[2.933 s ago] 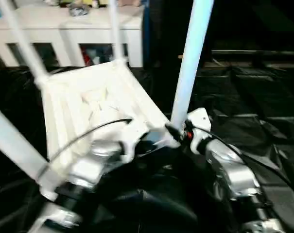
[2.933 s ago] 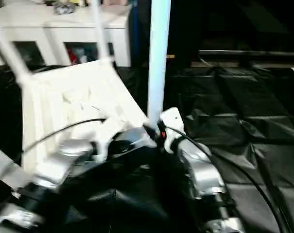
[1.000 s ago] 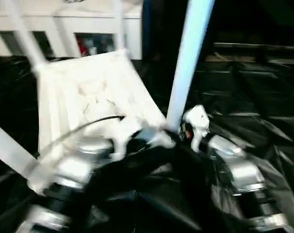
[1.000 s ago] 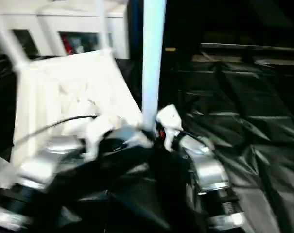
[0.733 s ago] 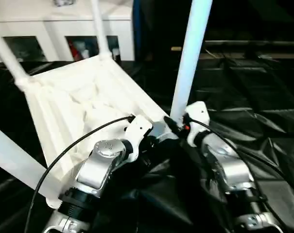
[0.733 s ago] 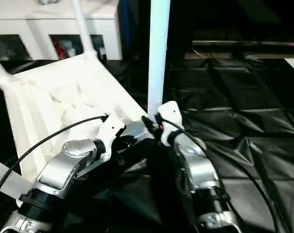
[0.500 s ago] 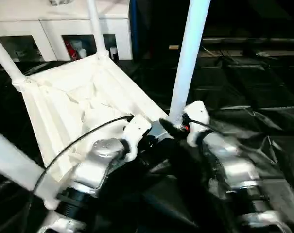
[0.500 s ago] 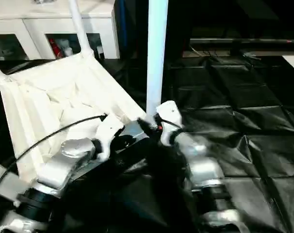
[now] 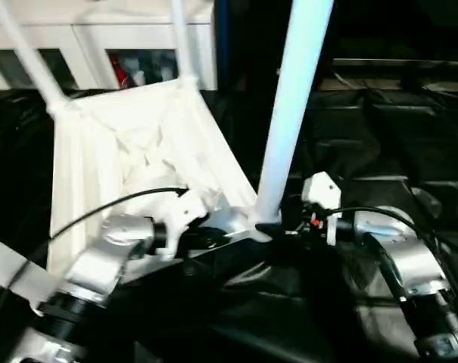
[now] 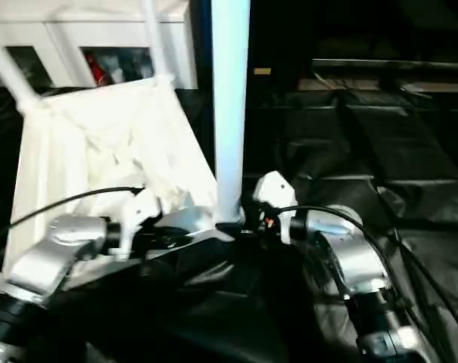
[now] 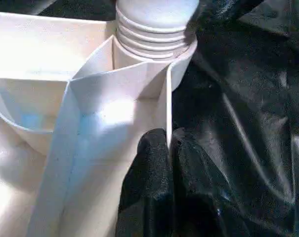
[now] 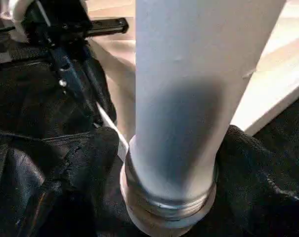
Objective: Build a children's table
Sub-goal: Rotate leg to tighten
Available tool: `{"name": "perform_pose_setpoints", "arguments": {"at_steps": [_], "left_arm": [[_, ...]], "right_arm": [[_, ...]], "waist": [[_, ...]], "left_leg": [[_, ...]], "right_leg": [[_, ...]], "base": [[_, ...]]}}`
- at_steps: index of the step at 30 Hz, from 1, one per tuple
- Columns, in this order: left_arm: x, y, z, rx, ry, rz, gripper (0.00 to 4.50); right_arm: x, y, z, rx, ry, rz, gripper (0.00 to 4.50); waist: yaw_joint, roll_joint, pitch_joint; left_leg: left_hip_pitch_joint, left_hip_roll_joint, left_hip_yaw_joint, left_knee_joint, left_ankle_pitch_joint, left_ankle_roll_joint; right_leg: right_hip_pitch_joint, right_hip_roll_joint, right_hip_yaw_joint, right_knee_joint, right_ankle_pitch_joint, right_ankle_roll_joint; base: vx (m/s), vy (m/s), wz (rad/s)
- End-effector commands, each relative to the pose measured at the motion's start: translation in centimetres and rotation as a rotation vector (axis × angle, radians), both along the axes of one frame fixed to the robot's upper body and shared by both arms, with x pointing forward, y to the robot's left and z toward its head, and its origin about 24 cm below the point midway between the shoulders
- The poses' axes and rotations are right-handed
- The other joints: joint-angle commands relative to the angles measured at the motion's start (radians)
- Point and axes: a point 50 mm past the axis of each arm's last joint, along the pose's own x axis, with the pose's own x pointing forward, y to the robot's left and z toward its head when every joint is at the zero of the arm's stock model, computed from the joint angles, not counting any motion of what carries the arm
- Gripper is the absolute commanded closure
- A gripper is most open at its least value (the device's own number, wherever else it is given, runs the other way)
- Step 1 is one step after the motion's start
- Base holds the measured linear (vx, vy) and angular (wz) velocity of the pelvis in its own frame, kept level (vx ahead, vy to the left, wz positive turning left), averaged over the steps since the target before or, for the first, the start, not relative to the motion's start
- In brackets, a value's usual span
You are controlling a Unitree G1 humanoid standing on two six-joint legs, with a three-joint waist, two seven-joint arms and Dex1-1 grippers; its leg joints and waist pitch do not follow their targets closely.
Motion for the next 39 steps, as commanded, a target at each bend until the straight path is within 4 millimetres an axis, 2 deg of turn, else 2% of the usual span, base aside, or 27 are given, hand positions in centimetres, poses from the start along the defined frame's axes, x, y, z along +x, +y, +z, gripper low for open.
{"name": "perform_pose_setpoints", "arguments": {"at_steps": [1,2,4,6,7,8,9,11,14,19,25,28,29,31,32,33,34,36,37,38,39], "left_arm": [[0.7,0.1,1.1,-0.017,-0.048,-0.013,4.5],[0.8,0.2,1.1,-0.017,-0.051,-0.015,4.5],[1.0,0.0,1.2,-0.02,-0.058,-0.017,4.5],[1.0,-0.1,1.1,-0.021,-0.059,-0.019,4.5],[1.0,-0.2,1.1,-0.025,-0.058,-0.023,4.5],[1.0,-0.2,1.1,-0.028,-0.056,-0.026,4.5],[0.9,-0.2,1.0,-0.029,-0.055,-0.029,4.5],[0.9,-0.3,1.0,-0.027,-0.054,-0.032,4.5],[0.9,-0.2,0.8,-0.019,-0.055,-0.036,4.5],[1.0,0.0,0.5,-0.013,-0.055,-0.026,4.5],[1.1,0.0,0.3,-0.008,-0.059,0.006,4.5],[1.7,-0.2,0.0,-0.005,-0.067,0.087,4.5],[1.9,-0.4,-0.2,-0.007,-0.071,0.123,4.5],[2.5,-1.2,-0.6,-0.008,-0.075,0.204,4.5],[2.6,-1.4,-0.7,-0.005,-0.076,0.221,4.5],[2.9,-1.9,-0.9,-0.001,-0.082,0.266,4.5],[3.3,-2.8,-1.1,-0.008,-0.082,0.329,4.5],[3.8,-4.1,-1.1,-0.033,-0.082,0.39,4.5],[3.9,-5.0,-1.0,-0.053,-0.074,0.41,4.5],[4.0,-6.4,-0.8,-0.075,-0.074,0.426,4.5],[4.0,-6.4,-0.8,-0.075,-0.074,0.426,4.5]], "right_arm": [[-0.9,1.6,-2.0,-0.052,0.07,0.085,1.23],[-0.9,1.8,-2.0,-0.053,0.068,0.09,1.23],[-0.8,2.3,-2.2,-0.056,0.068,0.097,1.23],[-0.7,2.4,-2.2,-0.057,0.069,0.097,1.23],[-0.6,2.5,-2.2,-0.052,0.072,0.091,1.23],[-0.6,2.5,-2.2,-0.048,0.075,0.088,1.23],[-0.5,2.5,-2.2,-0.044,0.078,0.089,1.38],[-0.6,2.5,-2.2,-0.044,0.081,0.091,1.38],[-0.9,2.4,-2.7,-0.052,0.089,0.106,1.63],[-1.4,2.4,-3.2,-0.057,0.099,0.115,2.03],[-1.9,2.4,-3.7,-0.053,0.121,0.116,2.26],[-2.0,2.6,-4.2,-0.02,0.136,0.054,2.31],[-1.7,2.8,-4.4,-0.008,0.128,0.002,2.31],[-1.1,3.2,-4.8,0.018,0.119,-0.131,2.36],[-1.0,3.3,-4.9,0.023,0.12,-0.156,2.38],[-0.7,3.6,-5.1,0.035,0.126,-0.21,2.39],[-0.5,4.2,-5.4,0.055,0.138,-0.285,2.4],[-0.4,5.1,-5.7,0.07,0.156,-0.353,2.41],[-0.4,5.8,-5.8,0.073,0.166,-0.372,2.42],[-0.6,7.1,-6.0,0.063,0.17,-0.373,2.42],[-0.6,7.1,-6.0,0.063,0.17,-0.373,2.42]], "waist": [[0.003,-0.015,-0.082],[0.002,-0.014,-0.081],[0.0,-0.01,-0.076],[-0.001,-0.006,-0.077],[-0.002,-0.008,-0.076],[-0.002,-0.004,-0.077],[-0.003,-0.006,-0.077],[-0.002,-0.007,-0.079],[-0.001,-0.005,-0.083],[0.002,-0.005,-0.091],[0.004,-0.004,-0.095],[0.006,0.0,-0.097],[0.005,-0.001,-0.095],[0.001,0.0,-0.09],[-0.003,-0.003,-0.087],[-0.005,-0.004,-0.085],[-0.008,-0.004,-0.083],[-0.014,-0.003,-0.08],[-0.017,-0.009,-0.079],[-0.019,-0.009,-0.078],[-0.022,-0.004,-0.076]], "left_leg": [[0.01,0.05,-0.018,-0.046,-0.14,0.103],[0.01,0.05,-0.019,-0.047,-0.154,0.094],[0.017,0.053,-0.022,-0.053,-0.23,0.052],[0.022,0.054,-0.023,-0.056,-0.27,0.027],[0.021,0.054,-0.024,-0.058,-0.284,0.019],[0.021,0.054,-0.025,-0.059,-0.288,0.016],[0.019,0.053,-0.026,-0.059,-0.294,0.012],[0.021,0.054,-0.026,-0.059,-0.294,0.01],[0.018,0.053,-0.025,-0.056,-0.273,0.015],[0.014,0.051,-0.023,-0.048,-0.223,0.041],[0.015,0.052,-0.024,-0.048,-0.232,0.04],[0.019,0.051,-0.025,-0.05,-0.259,0.031],[0.018,0.052,-0.024,-0.052,-0.268,0.028],[0.024,0.05,-0.028,-0.058,-0.338,-0.002],[0.025,0.049,-0.028,-0.059,-0.355,-0.008],[0.032,0.047,-0.031,-0.059,-0.391,-0.024],[0.034,0.046,-0.034,-0.06,-0.415,-0.032],[0.034,0.045,-0.036,-0.062,-0.433,-0.039],[0.04,0.041,-0.041,-0.059,-0.464,-0.041],[0.037,0.04,-0.042,-0.061,-0.464,-0.039],[0.041,0.041,-0.045,-0.063,-0.483,-0.038]], "right_leg": [[0.049,-0.061,0.048,-0.052,-0.138,-0.272],[0.049,-0.061,0.047,-0.054,-0.165,-0.267],[0.044,-0.061,0.048,-0.064,-0.275,-0.243],[0.042,-0.061,0.049,-0.068,-0.314,-0.23],[0.043,-0.061,0.05,-0.069,-0.321,-0.224],[0.044,-0.061,0.05,-0.068,-0.321,-0.224],[0.045,-0.061,0.049,-0.068,-0.319,-0.223],[0.044,-0.062,0.05,-0.067,-0.306,-0.225],[0.048,-0.061,0.05,-0.062,-0.256,-0.238],[0.053,-0.061,0.048,-0.053,-0.176,-0.261],[0.053,-0.061,0.046,-0.056,-0.209,-0.25],[0.051,-0.059,0.046,-0.061,-0.236,-0.238],[0.05,-0.06,0.047,-0.063,-0.249,-0.234],[0.046,-0.061,0.045,-0.075,-0.361,-0.202],[0.042,-0.06,0.045,-0.079,-0.392,-0.191],[0.038,-0.061,0.043,-0.086,-0.463,-0.168],[0.035,-0.062,0.042,-0.093,-0.51,-0.148],[0.033,-0.061,0.039,-0.099,-0.553,-0.127],[0.029,-0.063,0.032,-0.11,-0.625,-0.092],[0.03,-0.064,0.03,-0.114,-0.638,-0.082],[0.028,-0.063,0.023,-0.121,-0.656,-0.069]], "base": [[0.0,0.0,0.0],[0.0,0.0,0.0],[0.0,0.0,0.0],[0.0,0.0,0.0],[0.0,0.0,0.0],[0.0,0.0,0.0],[0.0,0.0,0.0],[0.0,0.0,0.0],[0.0,0.0,0.0],[0.0,0.0,0.0],[0.0,0.0,0.0],[0.0,0.0,0.0],[0.0,0.0,0.0],[0.0,0.0,0.0],[0.0,0.0,0.0],[-0.061,0.004,0.02],[-0.07,0.011,-0.01],[-0.069,0.015,-0.02],[-0.057,0.026,-0.04],[-0.057,0.026,-0.04],[0.0,0.0,0.0]]}}
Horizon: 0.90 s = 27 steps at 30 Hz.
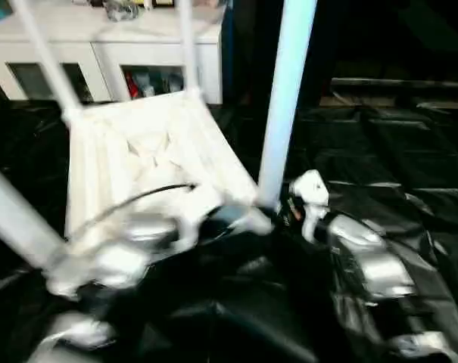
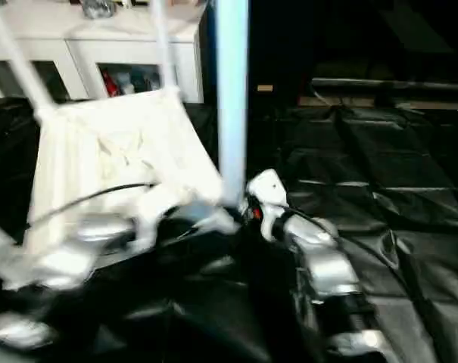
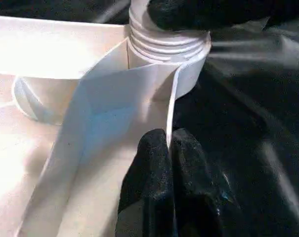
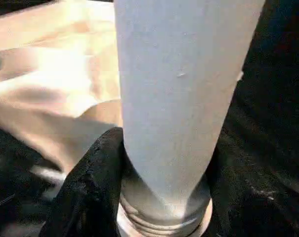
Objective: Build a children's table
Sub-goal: Rotate leg to tighten
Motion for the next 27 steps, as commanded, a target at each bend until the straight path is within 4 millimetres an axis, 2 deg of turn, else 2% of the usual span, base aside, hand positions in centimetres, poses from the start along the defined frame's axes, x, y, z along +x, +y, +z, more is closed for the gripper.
{"name": "perform_pose_setpoints", "arguments": {"at_steps": [1,2,3,4,5,6,7,8,9,10,11,12,13,14,15,16,17,18,19,21,23,24,25,26,27], "left_arm": [[1.3,-2.6,1.8,-0.066,-0.081,0.115,4.5],[1.3,-2.9,1.9,-0.07,-0.083,0.108,4.5],[1.2,-3.0,1.9,-0.072,-0.085,0.103,4.5],[1.1,-3.5,2.0,-0.079,-0.086,0.073,4.5],[1.1,-3.6,2.1,-0.079,-0.085,0.066,4.5],[1.1,-3.6,2.1,-0.079,-0.085,0.062,4.5],[1.0,-3.3,2.1,-0.075,-0.085,0.036,4.5],[0.8,-2.8,2.1,-0.068,-0.085,0.009,4.5],[0.7,-2.3,2.1,-0.06,-0.086,-0.019,4.5],[0.7,-2.0,2.1,-0.055,-0.085,-0.034,4.5],[0.7,-1.8,2.1,-0.051,-0.083,-0.041,4.5],[0.7,-1.6,2.1,-0.048,-0.083,-0.051,4.5],[0.6,-1.0,2.2,-0.04,-0.084,-0.092,4.5],[0.5,-0.3,2.2,-0.025,-0.077,-0.131,4.5],[0.4,0.1,2.2,-0.023,-0.072,-0.156,4.5],[0.1,0.9,2.4,-0.016,-0.058,-0.209,4.5],[0.0,1.3,2.5,-0.009,-0.053,-0.243,4.5],[-0.2,1.6,2.6,-0.003,-0.047,-0.276,4.5],[-0.3,1.9,2.6,-0.001,-0.04,-0.297,4.5],[-0.5,2.4,2.7,0.006,-0.024,-0.336,4.5],[-0.7,3.0,2.8,0.018,-0.014,-0.374,4.5],[-0.8,3.2,2.9,0.023,-0.011,-0.383,4.5],[-0.8,3.5,2.9,0.026,-0.012,-0.388,4.5],[-0.7,3.7,3.0,0.03,-0.012,-0.389,4.5],[-0.7,3.8,3.0,0.032,-0.012,-0.389,4.5]], "right_arm": [[-2.9,6.7,-2.6,0.007,0.118,0.266,2.42],[-2.9,7.0,-2.5,0.007,0.11,0.278,2.42],[-3.0,7.1,-2.4,0.007,0.104,0.285,2.42],[-2.9,7.6,-2.0,0.037,0.088,0.305,2.08],[-2.8,7.7,-1.9,0.047,0.089,0.307,1.88],[-2.8,7.7,-1.9,0.057,0.09,0.306,1.88],[-2.6,7.3,-1.6,0.075,0.095,0.321,1.74],[-2.5,6.7,-1.4,0.079,0.095,0.341,1.72],[-2.4,6.1,-1.2,0.079,0.098,0.361,1.65],[-2.4,5.6,-1.1,0.077,0.098,0.377,1.37],[-2.3,5.2,-1.0,0.075,0.098,0.386,1.28],[-2.3,4.9,-0.9,0.07,0.097,0.394,1.22],[-2.2,4.1,-0.8,0.056,0.095,0.418,1.15],[-2.2,3.2,-0.6,0.045,0.094,0.452,1.02],[-2.2,2.7,-0.5,0.04,0.096,0.471,1.02],[-2.3,1.7,-0.3,0.024,0.103,0.513,0.8],[-2.4,1.2,-0.3,0.008,0.111,0.537,0.74],[-2.5,0.7,-0.2,-0.019,0.111,0.56,0.7],[-2.5,0.5,-0.2,-0.045,0.104,0.575,0.55],[-2.6,0.0,-0.2,-0.084,0.094,0.603,0.42],[-2.7,-0.4,0.0,-0.111,0.085,0.64,0.42],[-2.7,-0.6,0.1,-0.118,0.08,0.652,0.42],[-2.7,-0.6,0.2,-0.115,0.086,0.672,0.42],[-2.6,-0.6,0.2,-0.115,0.089,0.686,0.42],[-2.5,-0.4,0.2,-0.12,0.089,0.689,0.42]], "waist": [[-0.012,-0.018,-0.034],[-0.015,-0.016,-0.032],[-0.019,-0.012,-0.029],[-0.034,-0.006,-0.027],[-0.038,-0.001,-0.027],[-0.046,0.014,-0.024],[-0.049,0.021,-0.026],[-0.041,0.027,-0.026],[-0.033,0.018,-0.024],[-0.033,0.007,-0.026],[-0.037,-0.003,-0.024],[-0.039,-0.012,-0.024],[-0.031,-0.005,-0.026],[-0.025,-0.001,-0.033],[-0.018,0.003,-0.042],[-0.014,0.006,-0.045],[-0.014,0.004,-0.046],[-0.012,0.001,-0.046],[-0.01,0.0,-0.049],[-0.005,-0.004,-0.054],[0.003,-0.007,-0.056],[0.005,-0.009,-0.058],[0.015,-0.008,-0.059],[0.018,-0.007,-0.06],[0.021,-0.009,-0.064]], "left_leg": [[0.034,0.042,-0.046,-0.076,-0.515,-0.029],[0.039,0.042,-0.047,-0.076,-0.539,-0.032],[0.05,0.04,-0.048,-0.072,-0.574,-0.034],[0.06,0.038,-0.056,-0.075,-0.654,-0.036],[0.061,0.041,-0.059,-0.079,-0.675,-0.037],[0.057,0.054,-0.07,-0.101,-0.749,-0.048],[0.045,0.061,-0.078,-0.115,-0.784,-0.056],[0.022,0.08,-0.082,-0.152,-0.853,-0.075],[0.03,0.077,-0.069,-0.164,-0.887,-0.087],[0.073,0.043,-0.053,-0.113,-0.822,-0.082],[0.09,0.026,-0.05,-0.079,-0.764,-0.063],[0.059,0.017,-0.059,-0.059,-0.602,-0.018],[0.033,0.026,-0.065,-0.073,-0.524,-0.001],[0.023,0.033,-0.07,-0.082,-0.509,0.0],[0.017,0.047,-0.072,-0.091,-0.498,-0.002],[0.022,0.054,-0.068,-0.095,-0.498,-0.001],[0.023,0.055,-0.065,-0.096,-0.495,0.0],[0.02,0.054,-0.059,-0.096,-0.475,0.007],[0.016,0.054,-0.052,-0.094,-0.441,0.017],[0.012,0.052,-0.046,-0.087,-0.388,0.029],[0.018,0.052,-0.036,-0.078,-0.351,0.044],[0.018,0.052,-0.033,-0.076,-0.335,0.049],[0.018,0.053,-0.028,-0.071,-0.297,0.063],[0.021,0.054,-0.025,-0.07,-0.287,0.066],[0.018,0.056,-0.023,-0.066,-0.251,0.073]], "right_leg": [[0.007,-0.055,0.016,-0.117,-0.679,-0.056],[0.004,-0.054,0.012,-0.122,-0.694,-0.047],[-0.004,-0.052,0.004,-0.133,-0.716,-0.035],[0.001,-0.045,-0.023,-0.147,-0.73,-0.003],[0.006,-0.043,-0.029,-0.148,-0.712,0.001],[0.022,-0.038,-0.041,-0.136,-0.635,-0.009],[0.04,-0.037,-0.042,-0.117,-0.579,-0.017],[0.066,-0.033,-0.026,-0.063,-0.455,-0.046],[0.051,-0.03,-0.012,-0.053,-0.434,-0.07],[0.001,-0.049,-0.001,-0.111,-0.587,-0.071],[-0.019,-0.064,-0.008,-0.145,-0.697,-0.053],[0.017,-0.09,-0.016,-0.16,-0.803,-0.007],[0.037,-0.093,-0.016,-0.154,-0.78,0.006],[0.047,-0.092,-0.015,-0.143,-0.737,0.0],[0.045,-0.087,-0.006,-0.124,-0.608,-0.032],[0.037,-0.079,-0.001,-0.111,-0.491,-0.086],[0.035,-0.075,0.002,-0.106,-0.442,-0.11],[0.038,-0.072,0.006,-0.094,-0.375,-0.152],[0.04,-0.073,0.011,-0.086,-0.338,-0.179],[0.039,-0.074,0.018,-0.078,-0.305,-0.206],[0.03,-0.071,0.026,-0.074,-0.291,-0.225],[0.03,-0.071,0.028,-0.071,-0.278,-0.233],[0.028,-0.069,0.031,-0.064,-0.253,-0.245],[0.026,-0.068,0.032,-0.063,-0.243,-0.25],[0.029,-0.067,0.031,-0.054,-0.199,-0.266]], "base": [[0.0,0.0,0.0],[0.0,0.0,0.0],[0.0,0.0,0.0],[0.0,0.0,0.0],[0.0,0.0,0.0],[-0.01,0.056,-0.08],[0.0,0.0,0.0],[0.0,0.0,0.0],[0.0,0.0,0.0],[0.0,0.0,0.0],[0.0,0.0,0.0],[0.054,-0.015,-0.1],[0.08,0.009,-0.19],[0.08,0.009,-0.19],[0.069,0.002,-0.07],[0.0,0.0,0.0],[0.0,0.0,0.0],[0.051,-0.007,0.05],[0.052,-0.012,0.03],[0.026,-0.006,0.01],[0.027,-0.016,0.05],[0.057,-0.034,0.14],[0.086,-0.052,0.22],[0.058,-0.035,0.15],[0.057,-0.031,0.1]]}}
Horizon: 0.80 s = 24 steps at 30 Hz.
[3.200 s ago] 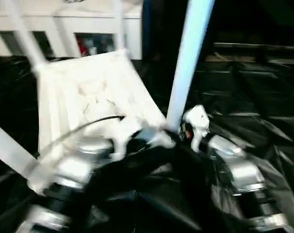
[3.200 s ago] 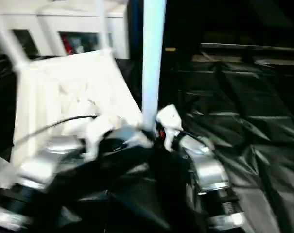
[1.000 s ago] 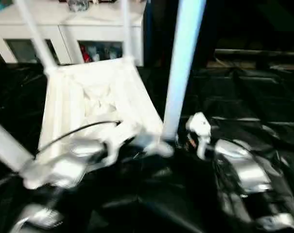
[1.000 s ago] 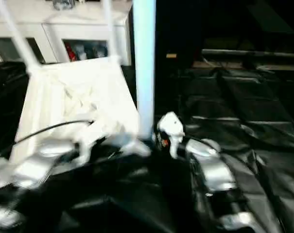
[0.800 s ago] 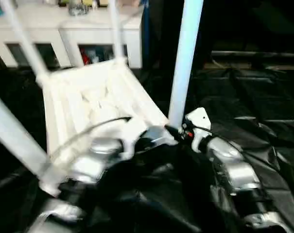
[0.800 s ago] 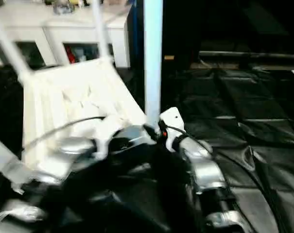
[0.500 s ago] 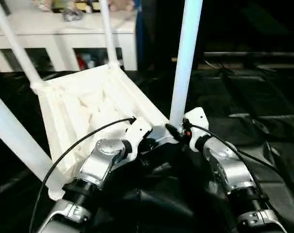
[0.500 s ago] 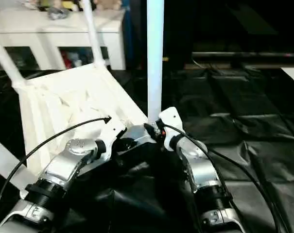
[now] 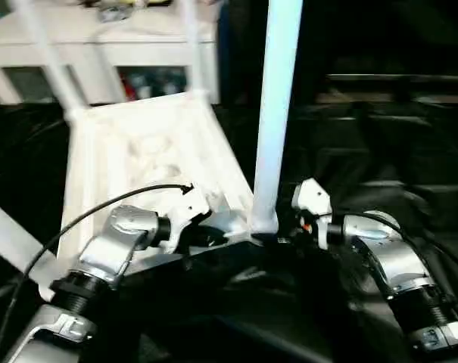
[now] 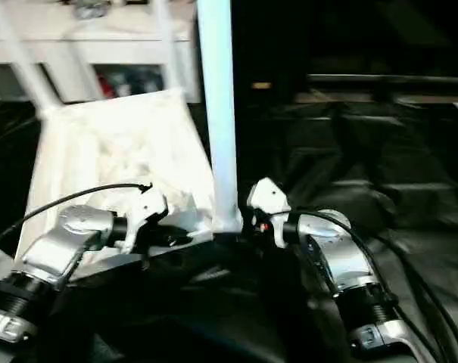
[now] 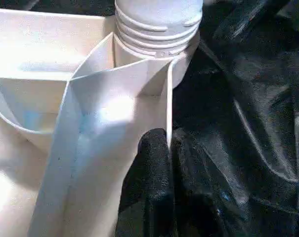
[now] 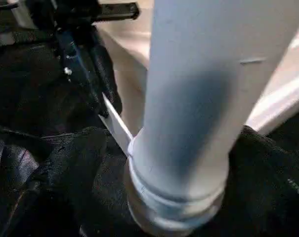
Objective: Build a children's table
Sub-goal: Rotate leg to tighten
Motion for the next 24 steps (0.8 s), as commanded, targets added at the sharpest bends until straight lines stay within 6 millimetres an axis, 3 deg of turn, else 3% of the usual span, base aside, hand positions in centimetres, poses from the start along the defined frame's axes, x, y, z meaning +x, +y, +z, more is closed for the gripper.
{"name": "perform_pose_setpoints", "arguments": {"at_steps": [1,3,4,5,6,9,12,13,14,21,24], "left_arm": [[0.5,-0.7,1.5,-0.022,-0.063,-0.042,4.5],[0.5,-0.7,1.5,-0.021,-0.063,-0.04,4.5],[0.5,-0.7,1.4,-0.021,-0.064,-0.037,4.5],[0.5,-0.8,1.4,-0.023,-0.063,-0.037,4.5],[0.5,-0.8,1.3,-0.025,-0.062,-0.036,4.5],[0.4,-0.9,1.2,-0.03,-0.06,-0.033,4.5],[0.4,-0.9,1.2,-0.03,-0.059,-0.033,4.5],[0.5,-0.8,1.2,-0.03,-0.061,-0.024,4.5],[0.5,-0.7,1.2,-0.029,-0.061,-0.019,4.5],[0.5,-0.3,1.0,-0.03,-0.056,0.018,4.5],[0.9,-0.6,0.7,-0.033,-0.066,0.093,4.5]], "right_arm": [[-0.7,1.4,-1.2,-0.029,0.051,0.089,0.42],[-0.6,1.5,-1.2,-0.029,0.049,0.084,0.42],[-0.5,1.8,-1.3,-0.022,0.048,0.077,0.65],[-0.4,1.9,-1.3,-0.019,0.047,0.074,0.65],[-0.3,1.9,-1.3,-0.018,0.049,0.074,0.74],[-0.3,2.0,-1.4,-0.012,0.059,0.083,1.01],[-0.3,2.0,-1.4,-0.01,0.062,0.085,1.21],[-0.3,1.9,-1.5,-0.007,0.067,0.087,1.32],[-0.3,1.9,-1.5,-0.007,0.068,0.087,1.43],[-0.3,2.1,-1.7,0.008,0.076,0.069,1.79],[0.0,2.3,-2.2,0.033,0.077,-0.031,1.82]], "waist": [[0.007,-0.013,-0.078],[0.013,-0.013,-0.084],[0.017,-0.017,-0.085],[0.019,-0.016,-0.084],[0.02,-0.019,-0.08],[0.021,-0.019,-0.071],[0.02,-0.018,-0.067],[0.018,-0.027,-0.068],[0.02,-0.024,-0.068],[0.016,-0.032,-0.07],[0.015,-0.029,-0.068]], "left_leg": [[0.008,0.058,-0.018,-0.057,-0.204,0.082],[0.003,0.057,-0.018,-0.049,-0.138,0.1],[-0.002,0.056,-0.017,-0.045,-0.11,0.115],[-0.003,0.056,-0.017,-0.045,-0.111,0.117],[-0.006,0.056,-0.017,-0.046,-0.134,0.115],[0.001,0.06,-0.019,-0.054,-0.238,0.071],[0.006,0.061,-0.021,-0.061,-0.291,0.038],[0.004,0.061,-0.021,-0.061,-0.291,0.035],[0.004,0.061,-0.021,-0.062,-0.291,0.033],[-0.001,0.06,-0.022,-0.062,-0.281,0.03],[-0.001,0.061,-0.021,-0.062,-0.284,0.026]], "right_leg": [[0.033,-0.05,0.051,-0.049,-0.16,-0.263],[0.036,-0.048,0.049,-0.037,-0.085,-0.269],[0.034,-0.048,0.048,-0.032,-0.051,-0.276],[0.033,-0.047,0.048,-0.032,-0.055,-0.277],[0.032,-0.049,0.047,-0.036,-0.096,-0.272],[0.026,-0.051,0.049,-0.053,-0.264,-0.231],[0.02,-0.049,0.052,-0.06,-0.333,-0.203],[0.021,-0.049,0.053,-0.059,-0.333,-0.199],[0.02,-0.05,0.054,-0.059,-0.335,-0.197],[0.023,-0.049,0.055,-0.053,-0.285,-0.203],[0.021,-0.051,0.057,-0.055,-0.298,-0.205]], "base": [[0.0,0.0,0.0],[0.0,0.0,0.0],[0.0,0.0,0.0],[0.0,0.0,0.0],[0.0,0.0,0.0],[0.0,0.0,0.0],[0.0,0.0,0.0],[0.0,0.0,0.0],[0.0,0.0,0.0],[0.0,0.0,0.0],[0.0,0.0,0.0]]}}
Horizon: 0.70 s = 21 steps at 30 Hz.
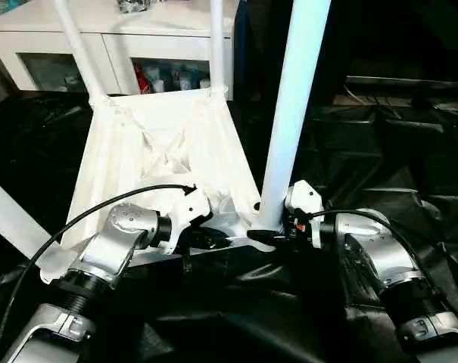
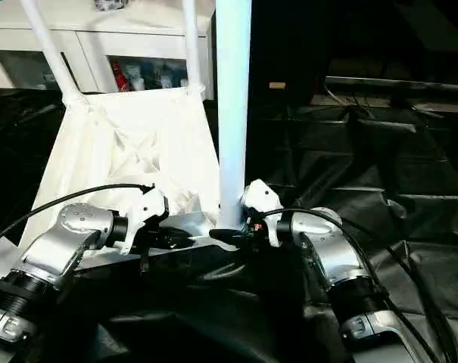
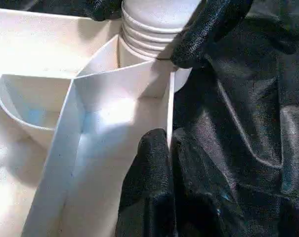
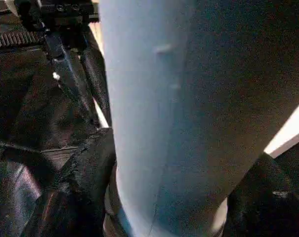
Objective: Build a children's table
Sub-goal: Rotate leg to tighten
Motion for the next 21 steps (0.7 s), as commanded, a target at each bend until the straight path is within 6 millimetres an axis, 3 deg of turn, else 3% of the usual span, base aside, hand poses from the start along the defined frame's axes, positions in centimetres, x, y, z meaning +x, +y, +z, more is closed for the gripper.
{"name": "perform_pose_setpoints", "arguments": {"at_steps": [1,5,8,9,10,11,12,13,16,18,21], "left_arm": [[1.0,-0.3,0.6,-0.021,-0.052,0.119,4.5],[2.2,-2.3,0.4,-0.041,-0.097,0.301,4.5],[2.6,-3.9,0.3,-0.072,-0.109,0.387,4.5],[2.9,-4.9,0.1,-0.083,-0.122,0.442,4.5],[3.0,-5.7,0.0,-0.09,-0.131,0.483,4.5],[3.0,-6.2,0.0,-0.09,-0.138,0.495,4.5],[3.0,-6.5,-0.1,-0.089,-0.142,0.497,4.5],[2.8,-7.0,-0.1,-0.099,-0.139,0.488,4.5],[1.9,-8.1,-0.1,-0.12,-0.125,0.425,4.5],[1.8,-8.1,-0.1,-0.12,-0.123,0.424,4.5],[1.7,-7.3,0.2,-0.123,-0.127,0.415,4.5]], "right_arm": [[-0.6,1.4,-1.7,0.005,0.056,-0.028,1.82],[-0.1,2.5,-3.2,0.039,0.06,-0.308,1.83],[0.0,3.7,-3.8,0.063,0.08,-0.446,1.83],[0.0,4.6,-4.1,0.07,0.09,-0.515,1.83],[0.0,5.4,-4.3,0.076,0.098,-0.561,1.83],[-0.2,6.1,-4.3,0.082,0.095,-0.565,1.83],[-0.3,6.5,-4.3,0.089,0.091,-0.559,1.83],[-0.4,7.1,-4.1,0.11,0.093,-0.544,1.27],[-0.9,8.2,-3.3,0.191,0.101,-0.47,1.11],[-0.9,8.3,-3.2,0.191,0.1,-0.467,0.91],[-0.8,7.1,-2.7,0.168,0.059,-0.405,0.54]], "waist": [[-0.005,-0.01,-0.065],[-0.014,-0.007,-0.055],[-0.026,-0.008,-0.048],[-0.026,0.008,-0.044],[-0.038,0.006,-0.038],[-0.043,0.003,-0.037],[-0.048,0.011,-0.034],[-0.052,0.012,-0.034],[-0.065,0.027,-0.035],[-0.071,0.026,-0.035],[-0.075,0.026,-0.039]], "left_leg": [[0.019,0.056,-0.027,-0.078,-0.297,0.021],[0.023,0.054,-0.033,-0.084,-0.37,-0.018],[0.039,0.046,-0.04,-0.085,-0.467,-0.036],[0.042,0.044,-0.043,-0.085,-0.488,-0.038],[0.043,0.043,-0.046,-0.088,-0.522,-0.045],[0.062,0.04,-0.048,-0.083,-0.567,-0.046],[0.062,0.036,-0.05,-0.086,-0.59,-0.037],[0.064,0.037,-0.051,-0.088,-0.598,-0.032],[0.056,0.044,-0.058,-0.108,-0.627,-0.02],[0.047,0.047,-0.062,-0.116,-0.632,-0.023],[0.045,0.046,-0.062,-0.115,-0.633,-0.028]], "right_leg": [[0.038,-0.051,0.05,-0.074,-0.318,-0.201],[0.032,-0.051,0.047,-0.089,-0.438,-0.164],[0.019,-0.051,0.043,-0.114,-0.605,-0.097],[0.015,-0.052,0.042,-0.118,-0.628,-0.088],[0.012,-0.046,0.036,-0.127,-0.661,-0.069],[0.007,-0.043,0.02,-0.142,-0.695,-0.047],[0.012,-0.041,0.013,-0.148,-0.706,-0.028],[0.013,-0.04,0.009,-0.153,-0.706,-0.022],[0.031,-0.044,0.0,-0.155,-0.621,-0.023],[0.038,-0.046,0.003,-0.147,-0.592,-0.033],[0.039,-0.052,0.008,-0.147,-0.597,-0.041]], "base": [[0.0,0.0,0.0],[0.0,0.0,0.0],[0.0,0.0,0.0],[0.0,0.0,0.0],[-0.053,0.033,-0.01],[-0.053,0.033,-0.01],[0.0,0.0,0.0],[0.0,0.0,0.0],[0.0,0.0,0.0],[0.0,0.0,0.0],[0.0,0.0,0.0]]}}
